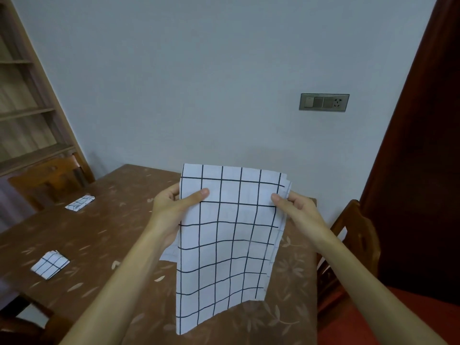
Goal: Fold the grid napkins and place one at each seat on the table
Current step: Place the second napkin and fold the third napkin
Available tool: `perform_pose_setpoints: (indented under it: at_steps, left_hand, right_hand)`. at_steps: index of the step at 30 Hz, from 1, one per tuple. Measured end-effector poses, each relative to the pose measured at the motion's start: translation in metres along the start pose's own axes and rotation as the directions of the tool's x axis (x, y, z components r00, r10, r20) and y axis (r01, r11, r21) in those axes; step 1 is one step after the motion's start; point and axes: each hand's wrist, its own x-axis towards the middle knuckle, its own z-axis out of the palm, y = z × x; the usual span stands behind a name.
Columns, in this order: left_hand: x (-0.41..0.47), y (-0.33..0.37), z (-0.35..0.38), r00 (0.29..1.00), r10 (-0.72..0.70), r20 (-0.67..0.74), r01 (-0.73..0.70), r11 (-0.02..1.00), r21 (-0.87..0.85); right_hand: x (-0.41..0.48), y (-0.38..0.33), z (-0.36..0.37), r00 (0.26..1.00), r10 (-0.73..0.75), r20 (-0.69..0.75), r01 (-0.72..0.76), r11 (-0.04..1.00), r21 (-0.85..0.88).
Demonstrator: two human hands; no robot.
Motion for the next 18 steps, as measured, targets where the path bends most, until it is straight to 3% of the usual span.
perform_pose_setpoints:
  at_steps: [5,9,14,18]
  left_hand:
    - [0.003,-0.001,0.000,0.999,0.017,0.035,-0.017,1.000,0.012]
    - [0.007,-0.010,-0.008,0.994,-0.022,0.110,0.017,0.998,0.052]
    - [0.005,-0.041,-0.015,0.966,-0.127,0.225,0.066,0.963,0.262]
    - [0.005,-0.055,-0.013,0.973,-0.120,0.198,0.057,0.953,0.297]
  right_hand:
    - [0.008,0.012,0.003,0.988,-0.034,-0.147,0.016,0.992,-0.125]
    - [0.013,0.003,0.000,0.987,-0.012,-0.160,-0.002,0.996,-0.084]
    - [0.014,-0.006,-0.002,0.984,-0.053,-0.168,0.037,0.994,-0.099]
    - [0.013,-0.006,-0.007,0.993,-0.052,-0.110,0.045,0.997,-0.064]
